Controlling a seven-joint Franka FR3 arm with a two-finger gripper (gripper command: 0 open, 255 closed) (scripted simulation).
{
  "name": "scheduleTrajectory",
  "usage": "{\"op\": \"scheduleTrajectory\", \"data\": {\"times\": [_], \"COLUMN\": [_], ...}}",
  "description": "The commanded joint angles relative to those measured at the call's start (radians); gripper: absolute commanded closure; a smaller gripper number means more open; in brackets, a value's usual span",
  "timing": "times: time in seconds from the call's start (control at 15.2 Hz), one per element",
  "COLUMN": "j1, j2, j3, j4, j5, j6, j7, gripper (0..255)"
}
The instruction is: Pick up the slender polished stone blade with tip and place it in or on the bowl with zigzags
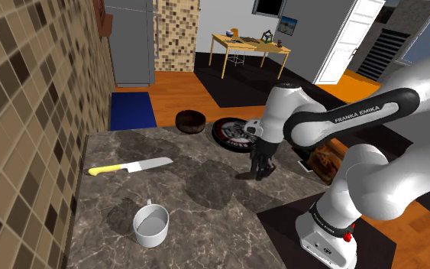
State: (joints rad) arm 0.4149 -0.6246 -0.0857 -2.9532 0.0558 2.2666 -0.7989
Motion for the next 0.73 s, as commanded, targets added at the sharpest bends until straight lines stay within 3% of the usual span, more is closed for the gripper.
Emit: {"op": "scheduleTrajectory", "data": {"times": [0.0, 0.26, 0.66], "j1": [-0.002, -0.005, -0.028], "j2": [-0.026, -0.069, 0.2], "j3": [0.002, 0.006, -0.064], "j4": [0.015, 0.044, 0.249], "j5": [-0.003, -0.006, -0.025], "j6": [-0.041, -0.113, -0.055], "j7": [0.004, 0.011, -0.076], "gripper": [255, 255, 255]}}
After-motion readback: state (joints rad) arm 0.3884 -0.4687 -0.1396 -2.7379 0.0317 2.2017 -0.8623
